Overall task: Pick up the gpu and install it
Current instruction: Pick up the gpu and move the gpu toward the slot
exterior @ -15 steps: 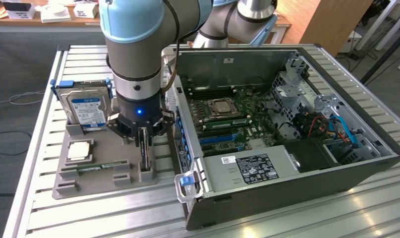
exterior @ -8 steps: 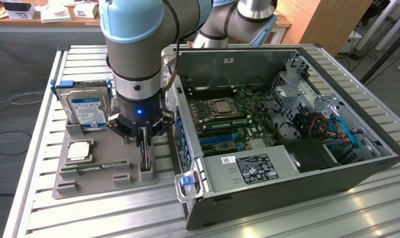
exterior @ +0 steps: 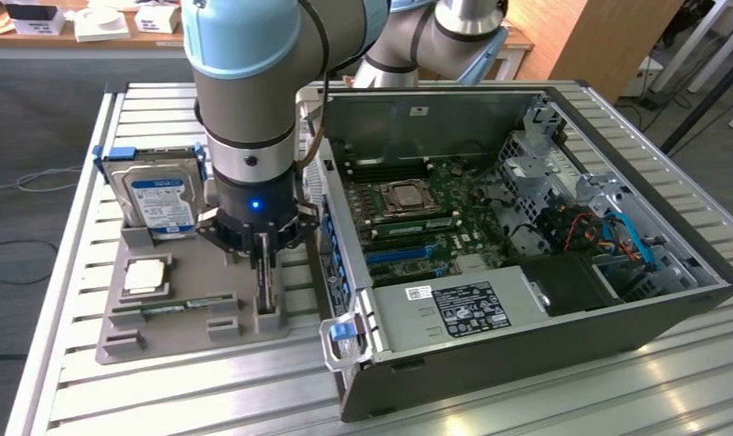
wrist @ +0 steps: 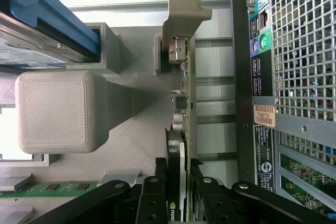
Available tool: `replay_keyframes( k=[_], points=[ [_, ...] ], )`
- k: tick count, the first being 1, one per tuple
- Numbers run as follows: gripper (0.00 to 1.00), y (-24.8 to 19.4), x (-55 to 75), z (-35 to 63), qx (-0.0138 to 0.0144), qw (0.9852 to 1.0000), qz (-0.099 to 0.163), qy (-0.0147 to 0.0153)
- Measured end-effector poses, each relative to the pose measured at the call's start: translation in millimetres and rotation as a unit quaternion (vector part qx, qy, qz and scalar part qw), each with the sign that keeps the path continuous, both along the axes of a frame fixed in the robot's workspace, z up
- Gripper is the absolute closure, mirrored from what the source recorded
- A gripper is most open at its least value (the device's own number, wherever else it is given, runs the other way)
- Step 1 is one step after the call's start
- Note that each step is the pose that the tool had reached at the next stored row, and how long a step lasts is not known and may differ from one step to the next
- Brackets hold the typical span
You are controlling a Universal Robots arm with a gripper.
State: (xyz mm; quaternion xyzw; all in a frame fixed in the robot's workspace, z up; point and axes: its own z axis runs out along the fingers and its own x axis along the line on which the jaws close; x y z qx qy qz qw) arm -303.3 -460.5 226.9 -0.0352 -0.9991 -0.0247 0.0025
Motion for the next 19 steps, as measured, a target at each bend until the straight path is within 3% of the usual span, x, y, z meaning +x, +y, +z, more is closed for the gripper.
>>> replay_keyframes(
  k=[15, 19],
  points=[
    [0.73, 0.0, 0.9, 0.0, 0.0000, 1.0000, 0.000, 0.0003],
    [0.73, -0.1, 1.0, 6.0, 0.0000, 1.0000, 0.000, 0.0003]
  ],
)
